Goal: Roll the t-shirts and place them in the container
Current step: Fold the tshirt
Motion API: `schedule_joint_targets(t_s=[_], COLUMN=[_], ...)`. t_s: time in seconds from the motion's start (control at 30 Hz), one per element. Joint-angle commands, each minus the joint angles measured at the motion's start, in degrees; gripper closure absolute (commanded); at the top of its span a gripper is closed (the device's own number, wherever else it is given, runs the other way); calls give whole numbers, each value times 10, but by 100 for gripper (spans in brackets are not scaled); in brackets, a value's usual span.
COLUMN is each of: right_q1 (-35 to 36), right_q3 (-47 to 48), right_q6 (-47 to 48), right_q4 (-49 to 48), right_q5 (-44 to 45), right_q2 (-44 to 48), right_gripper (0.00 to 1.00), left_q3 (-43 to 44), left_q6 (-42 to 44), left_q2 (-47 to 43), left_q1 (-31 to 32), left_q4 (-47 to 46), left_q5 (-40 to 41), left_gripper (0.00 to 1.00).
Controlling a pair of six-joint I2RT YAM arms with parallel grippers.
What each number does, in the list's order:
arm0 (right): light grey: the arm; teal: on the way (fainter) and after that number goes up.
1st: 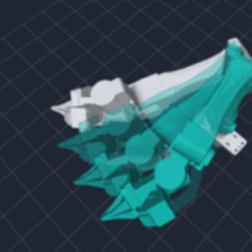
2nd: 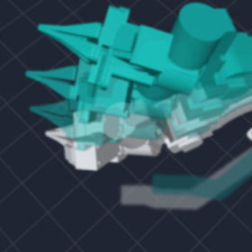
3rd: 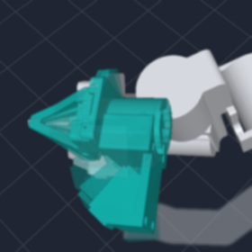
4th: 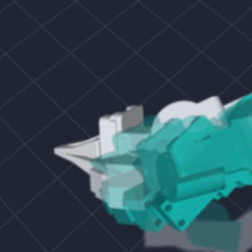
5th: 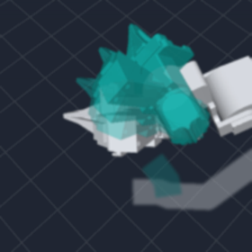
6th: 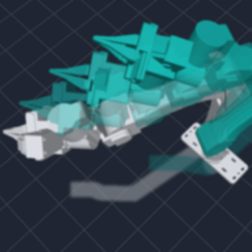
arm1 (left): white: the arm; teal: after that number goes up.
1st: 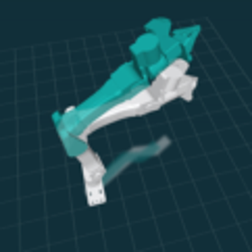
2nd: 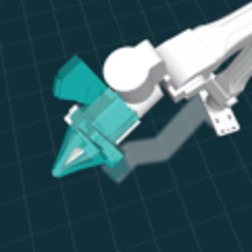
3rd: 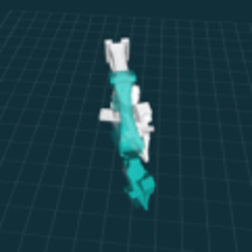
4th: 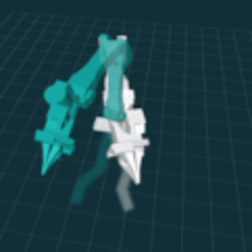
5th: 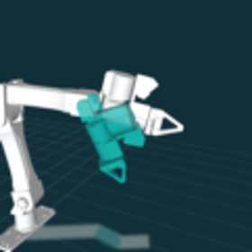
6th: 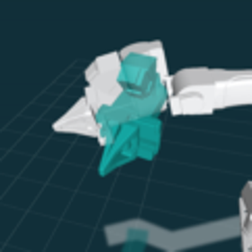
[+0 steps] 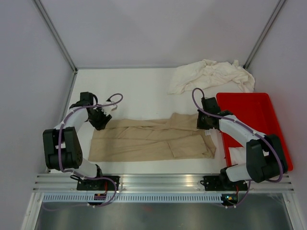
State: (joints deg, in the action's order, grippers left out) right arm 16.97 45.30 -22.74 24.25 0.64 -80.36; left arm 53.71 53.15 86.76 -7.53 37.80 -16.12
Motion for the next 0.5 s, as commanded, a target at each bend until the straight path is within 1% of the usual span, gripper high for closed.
schedule_joint_targets(t_s=[0.0,0.03,0.1,0.13,0.23,0.3,0.4,0.43,0.47], right_q1=[-3,-3,-3,-3,-2,-3,-3,-3,-3], right_q3=[-6,-6,-6,-6,-3,-3,-6,-7,-8], right_q6=[-3,-3,-2,-1,2,2,-1,-2,-1], right_q4=[-20,-21,-21,-21,-22,-23,-26,-26,-26], right_q5=[-5,-4,-5,-4,-4,-4,-5,-4,-4], right_q2=[4,5,7,7,6,3,4,4,4], right_gripper=[100,100,100,100,100,100,100,100,100], left_q3=[-1,-3,-5,-3,10,23,32,33,33], left_q6=[98,122,144,163,177,175,169,167,167], left_q2=[23,27,45,53,81,95,97,94,91], left_q1=[30,30,29,29,29,29,29,29,29], left_q4=[-34,-34,-34,-34,-34,-33,-33,-32,-32], left_q5=[70,79,101,125,153,155,140,134,129], left_gripper=[44,44,45,45,47,49,61,67,67])
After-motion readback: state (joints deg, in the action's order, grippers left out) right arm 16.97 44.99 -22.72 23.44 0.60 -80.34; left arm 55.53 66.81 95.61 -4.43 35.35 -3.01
